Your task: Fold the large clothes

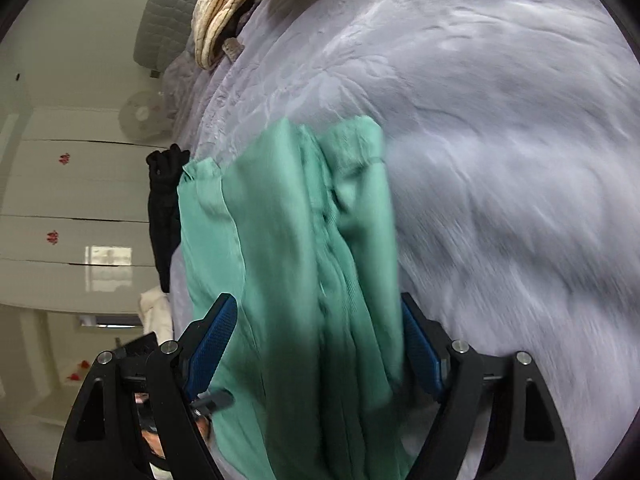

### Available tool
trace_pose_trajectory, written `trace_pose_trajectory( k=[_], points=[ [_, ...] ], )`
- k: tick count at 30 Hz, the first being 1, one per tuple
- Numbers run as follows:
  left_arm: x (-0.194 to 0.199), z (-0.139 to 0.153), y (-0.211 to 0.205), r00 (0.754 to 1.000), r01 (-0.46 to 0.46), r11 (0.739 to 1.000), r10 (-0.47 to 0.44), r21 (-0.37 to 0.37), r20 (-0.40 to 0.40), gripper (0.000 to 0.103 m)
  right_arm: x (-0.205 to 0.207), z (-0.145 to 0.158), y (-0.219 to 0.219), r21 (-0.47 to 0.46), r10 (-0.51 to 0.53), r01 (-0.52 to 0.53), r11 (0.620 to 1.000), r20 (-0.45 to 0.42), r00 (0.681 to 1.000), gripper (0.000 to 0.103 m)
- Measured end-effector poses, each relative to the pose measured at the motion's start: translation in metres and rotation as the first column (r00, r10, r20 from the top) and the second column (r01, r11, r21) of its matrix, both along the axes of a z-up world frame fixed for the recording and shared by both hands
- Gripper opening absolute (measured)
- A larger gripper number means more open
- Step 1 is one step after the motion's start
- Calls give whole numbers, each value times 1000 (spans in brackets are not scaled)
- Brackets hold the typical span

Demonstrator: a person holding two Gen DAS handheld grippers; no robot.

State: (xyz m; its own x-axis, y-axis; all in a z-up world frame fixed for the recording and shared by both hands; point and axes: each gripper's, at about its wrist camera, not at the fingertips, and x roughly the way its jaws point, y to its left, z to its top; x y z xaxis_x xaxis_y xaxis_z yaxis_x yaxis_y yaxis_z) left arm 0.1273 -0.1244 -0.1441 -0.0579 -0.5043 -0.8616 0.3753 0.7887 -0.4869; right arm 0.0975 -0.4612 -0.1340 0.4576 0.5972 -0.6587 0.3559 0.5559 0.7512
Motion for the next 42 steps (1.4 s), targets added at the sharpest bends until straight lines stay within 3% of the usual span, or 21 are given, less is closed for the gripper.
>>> trace_pose_trajectory(
  k=[3,5,7,8,10,11,15,22,25,30,35,39,42],
  points=[
    [-2,-3,-3,1000,-5,1000,5,1,-3,102,13,-3,3,13,11,-12,1000,17,1000,85],
    [-3,-1,-4,1000,-5,1000,5,-6,13,95,18,-8,2,20,-3,3,1000,0,1000,82],
    [-7,6,-2,999,1,1000,-1,-10,50,76,18,-9,2,10,-22,22,1000,-25,999,48],
    [-8,10,-1,998,7,1000,-6,-15,66,71,17,-9,2,20,-21,22,1000,-24,999,35],
    [-9,18,5,996,16,999,-14,-31,86,53,14,-6,3,53,-39,39,998,3,999,23],
    [-9,23,9,996,18,999,-14,-47,89,50,11,-3,4,76,-50,48,996,22,998,20],
    [-9,50,21,994,32,993,-19,-115,110,43,-1,16,10,204,-98,76,976,102,990,19],
    [-29,96,64,986,101,979,-75,-180,149,43,-24,63,41,241,-138,98,965,155,978,19],
    [-42,111,97,984,125,975,-98,-185,146,43,-39,82,65,243,-134,91,966,167,977,19],
    [-66,123,146,984,142,981,-126,-131,127,43,-74,91,118,263,-118,77,962,146,982,19],
    [-97,99,202,991,120,992,-117,-47,67,43,-105,64,180,309,-96,64,949,87,992,19],
    [-110,42,228,998,68,996,-68,55,0,47,-114,23,220,277,-48,47,960,-5,999,18],
    [-109,29,242,999,34,999,-34,31,-17,57,-117,5,221,247,-87,102,964,-70,994,26]
  ],
)
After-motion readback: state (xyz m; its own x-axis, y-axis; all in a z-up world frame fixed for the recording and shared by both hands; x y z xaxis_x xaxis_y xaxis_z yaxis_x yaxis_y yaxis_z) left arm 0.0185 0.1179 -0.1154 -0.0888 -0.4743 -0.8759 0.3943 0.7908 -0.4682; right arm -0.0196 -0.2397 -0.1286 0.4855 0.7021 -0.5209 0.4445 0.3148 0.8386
